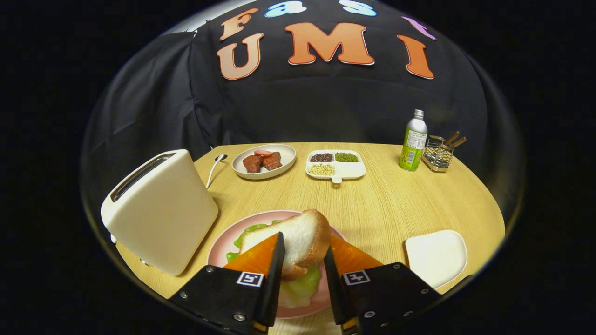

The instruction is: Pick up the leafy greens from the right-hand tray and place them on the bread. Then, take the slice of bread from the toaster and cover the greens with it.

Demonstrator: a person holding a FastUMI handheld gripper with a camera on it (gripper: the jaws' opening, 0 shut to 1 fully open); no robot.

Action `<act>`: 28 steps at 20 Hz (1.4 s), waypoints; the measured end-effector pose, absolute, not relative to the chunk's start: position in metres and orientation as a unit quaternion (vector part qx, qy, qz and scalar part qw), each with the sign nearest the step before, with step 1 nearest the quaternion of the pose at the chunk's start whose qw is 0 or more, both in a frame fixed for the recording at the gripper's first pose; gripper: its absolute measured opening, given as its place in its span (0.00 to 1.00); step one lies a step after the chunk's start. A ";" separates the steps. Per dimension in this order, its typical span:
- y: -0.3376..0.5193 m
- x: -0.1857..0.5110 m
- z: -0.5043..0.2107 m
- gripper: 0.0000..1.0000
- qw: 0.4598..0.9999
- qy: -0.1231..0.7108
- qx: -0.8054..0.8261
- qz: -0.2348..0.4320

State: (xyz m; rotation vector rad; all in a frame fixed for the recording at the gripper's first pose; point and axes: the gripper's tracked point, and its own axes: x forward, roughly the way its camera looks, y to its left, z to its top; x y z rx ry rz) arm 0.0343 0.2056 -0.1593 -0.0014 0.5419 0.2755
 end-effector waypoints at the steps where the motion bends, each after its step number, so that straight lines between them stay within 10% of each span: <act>1: 0.204 0.035 -0.163 0.49 0.953 0.270 0.002 0.135; 18: 0.136 0.043 -0.151 0.97 0.967 0.236 -0.012 0.094; 28: 0.062 0.036 -0.078 0.97 0.986 0.154 -0.036 0.045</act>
